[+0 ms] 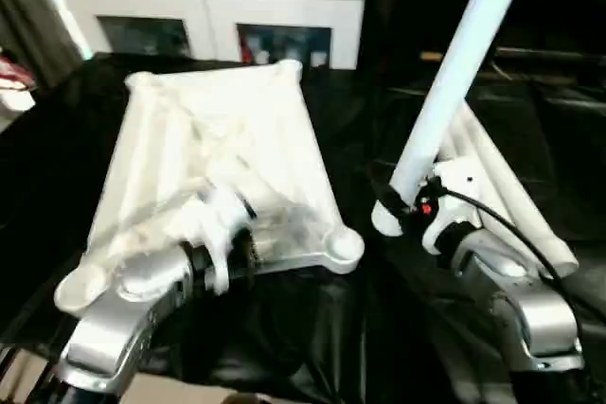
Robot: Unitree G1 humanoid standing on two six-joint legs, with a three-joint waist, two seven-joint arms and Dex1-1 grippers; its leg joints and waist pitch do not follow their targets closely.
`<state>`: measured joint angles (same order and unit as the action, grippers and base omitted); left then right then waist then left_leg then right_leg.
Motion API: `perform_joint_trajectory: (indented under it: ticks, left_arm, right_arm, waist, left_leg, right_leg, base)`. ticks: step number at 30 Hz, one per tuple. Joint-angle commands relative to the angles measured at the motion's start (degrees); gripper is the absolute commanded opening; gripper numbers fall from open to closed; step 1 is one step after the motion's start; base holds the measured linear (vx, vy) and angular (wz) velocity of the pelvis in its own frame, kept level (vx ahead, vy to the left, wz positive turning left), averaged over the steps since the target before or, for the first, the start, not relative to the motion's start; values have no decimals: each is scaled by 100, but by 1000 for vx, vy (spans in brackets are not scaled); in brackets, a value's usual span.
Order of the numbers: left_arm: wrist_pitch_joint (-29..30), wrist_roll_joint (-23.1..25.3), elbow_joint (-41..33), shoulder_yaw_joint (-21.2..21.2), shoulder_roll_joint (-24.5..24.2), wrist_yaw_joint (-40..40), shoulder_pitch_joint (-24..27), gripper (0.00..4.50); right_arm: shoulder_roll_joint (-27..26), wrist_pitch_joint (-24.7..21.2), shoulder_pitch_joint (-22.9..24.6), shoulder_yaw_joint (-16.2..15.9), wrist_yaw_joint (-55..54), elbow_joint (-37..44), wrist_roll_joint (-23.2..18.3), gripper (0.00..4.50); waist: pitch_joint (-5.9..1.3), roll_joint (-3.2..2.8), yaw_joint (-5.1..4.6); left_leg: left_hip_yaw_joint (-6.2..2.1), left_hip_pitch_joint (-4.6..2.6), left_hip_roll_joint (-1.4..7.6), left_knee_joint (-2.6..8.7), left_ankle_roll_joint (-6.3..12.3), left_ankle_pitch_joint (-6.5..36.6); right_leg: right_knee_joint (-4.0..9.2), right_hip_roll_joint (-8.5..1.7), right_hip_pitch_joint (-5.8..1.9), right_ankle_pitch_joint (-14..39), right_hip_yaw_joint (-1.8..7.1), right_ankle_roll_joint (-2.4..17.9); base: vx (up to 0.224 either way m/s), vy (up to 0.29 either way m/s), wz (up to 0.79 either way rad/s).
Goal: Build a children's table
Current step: Pick table leg
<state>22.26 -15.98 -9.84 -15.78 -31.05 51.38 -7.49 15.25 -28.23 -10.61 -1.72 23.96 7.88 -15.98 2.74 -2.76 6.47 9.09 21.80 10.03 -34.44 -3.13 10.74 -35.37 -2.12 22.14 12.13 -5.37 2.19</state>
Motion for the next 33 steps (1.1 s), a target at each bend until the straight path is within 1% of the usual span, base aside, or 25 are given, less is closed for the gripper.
perform_joint_trajectory:
  ticks: [1,2,3,4,6,7,8,9,10,11,12,13,14,15,16,18,19,22,23,25,26,28,29,30,33]
  left_arm:
    - [-65,322,283,-133,-45,98,-150,240]
    - [-175,471,492,-173,-29,3,-246,240]
    - [-281,571,647,-205,-19,-69,-318,229]
    - [-280,586,673,-208,-13,-91,-332,229]
    - [-297,699,880,-212,62,-268,-447,211]
    - [-396,696,969,-184,128,-290,-509,190]
    - [-353,640,968,-166,151,-284,-529,190]
    - [-350,629,966,-165,154,-277,-534,190]
    - [-345,590,967,-168,160,-235,-558,175]
    - [-363,574,964,-167,168,-208,-570,164]
    - [-410,519,928,-152,186,-150,-566,164]
    - [-443,480,913,-120,223,-101,-565,149]
    - [-441,403,875,-71,263,-56,-562,149]
    - [-458,358,874,-42,291,-25,-567,141]
    - [-452,261,831,-6,312,43,-569,118]
    - [-505,183,809,16,335,122,-582,118]
    - [-571,215,874,24,383,66,-621,118]
    - [-579,275,1018,-7,427,30,-702,118]
    - [-582,298,1042,-21,422,32,-712,130]
    - [-730,547,1276,-160,366,54,-780,152]
    - [-778,606,1359,-192,356,74,-795,153]
    - [-954,711,1615,-235,364,106,-847,163]
    - [-986,718,1672,-241,369,128,-860,187]
    - [-991,711,1721,-254,366,177,-873,194]
    - [-1008,784,1865,-327,315,282,-910,196]
  right_arm:
    - [56,-19,-41,-9,71,90,-49,191]
    - [78,-12,-48,-12,80,88,-51,191]
    - [93,-15,-49,-14,88,93,-61,191]
    - [95,-13,-48,-13,90,94,-58,191]
    - [105,-2,-40,-8,91,118,-29,191]
    - [101,-25,-25,2,104,149,-45,191]
    - [102,-37,-19,4,116,159,-54,191]
    - [104,-39,-17,4,119,162,-56,191]
    - [111,-54,-10,5,136,175,-63,191]
    - [126,-68,4,-4,162,198,-67,191]
    - [132,-83,15,-6,178,218,-78,191]
    - [139,-94,24,-9,190,231,-90,191]
    - [147,-101,28,-14,201,240,-100,191]
    - [153,-106,30,-18,206,245,-107,191]
    - [160,-108,23,-12,214,239,-117,191]
    - [172,-106,10,-3,231,228,-122,191]
    - [177,-108,-12,1,249,217,-124,191]
    - [183,-112,-57,8,271,178,-113,191]
    - [184,-112,-62,9,274,172,-111,191]
    - [190,-105,-99,12,292,126,-96,191]
    - [188,-104,-110,12,294,115,-95,191]
    - [174,-101,-138,4,294,92,-90,191]
    - [170,-101,-144,2,296,88,-88,191]
    - [165,-101,-150,-2,300,82,-86,191]
    - [156,-96,-167,-20,315,69,-75,191]
  waist:
    - [-298,-23,-21]
    - [-287,-7,-28]
    - [-286,-14,-26]
    - [-293,-4,-20]
    - [-275,-3,-37]
    - [-283,-2,-34]
    - [-293,1,-32]
    - [-298,9,-31]
    - [-301,10,-27]
    - [-300,13,-30]
    - [-304,16,-25]
    - [-310,15,-19]
    - [-318,8,-14]
    - [-319,6,-11]
    - [-326,21,-14]
    - [-334,17,-10]
    - [-340,33,-13]
    - [-341,28,-13]
    - [-324,47,-21]
    - [-327,47,-23]
    - [-322,61,-29]
    - [-322,64,-26]
    - [-320,62,-27]
    - [-320,62,-27]
    - [-323,59,-21]
  left_leg:
    - [-126,-118,346,437,81,1175]
    - [-111,-141,334,437,64,1225]
    - [-109,-151,332,435,48,1268]
    - [-114,-145,336,441,25,1289]
    - [-121,-127,339,460,13,1342]
    - [-110,-167,337,451,9,1428]
    - [-116,-143,343,451,4,1378]
    - [-115,-141,340,448,13,1347]
    - [-106,-147,339,437,46,1295]
    - [-105,-137,335,436,60,1267]
    - [-102,-131,334,435,72,1235]
    - [-97,-141,340,426,86,1193]
    - [-100,-121,338,423,105,1100]
    - [-95,-122,339,421,114,1084]
    - [-95,-119,341,418,121,1040]
    - [-95,-112,342,414,137,981]
    - [-92,-101,343,408,165,904]
    - [-83,-110,349,402,187,847]
    - [-80,-105,339,405,198,859]
    - [-78,-104,334,403,209,848]
    - [-78,-110,334,404,211,858]
    - [-79,-109,330,410,205,862]
    - [-81,-113,337,415,194,887]
    - [-81,-113,337,415,194,887]
    - [-85,-121,351,417,182,883]
  right_leg:
    - [526,-637,-230,1606,425,438]
    - [564,-629,-213,1747,423,382]
    - [571,-638,-212,1830,424,368]
    - [578,-669,-238,1945,421,350]
    - [582,-659,-244,2037,408,336]
    - [615,-677,-222,2190,413,319]
    - [599,-686,-248,2143,412,327]
    - [597,-682,-246,2109,410,330]
    - [591,-686,-233,2049,417,357]
    - [589,-683,-240,2037,415,365]
    - [588,-681,-243,2020,415,365]
    - [585,-682,-233,1961,419,377]
    - [564,-679,-251,1841,413,408]
    - [569,-681,-246,1806,413,423]
    - [552,-675,-252,1710,411,456]
    - [533,-674,-257,1584,408,495]
    - [507,-665,-264,1390,411,542]
    - [497,-671,-267,1274,410,584]
    - [502,-660,-262,1301,409,575]
    - [508,-665,-269,1357,412,523]
    - [516,-659,-264,1412,412,477]
    - [529,-671,-268,1514,413,421]
    - [537,-676,-264,1553,411,418]
    - [537,-676,-264,1553,411,418]
    - [515,-681,-257,1464,416,497]
  base:
    - [0,0,0]
    - [0,0,0]
    - [0,0,0]
    - [0,0,0]
    - [0,0,0]
    - [0,0,0]
    - [0,0,0]
    - [0,0,0]
    - [0,0,0]
    - [0,0,0]
    - [0,0,0]
    - [0,0,0]
    - [0,0,0]
    - [0,0,0]
    - [0,0,0]
    - [0,0,0]
    - [0,0,0]
    - [0,0,0]
    - [0,0,0]
    - [0,0,0]
    - [0,0,0]
    - [0,0,0]
    - [0,0,0]
    - [0,0,0]
    - [0,0,0]
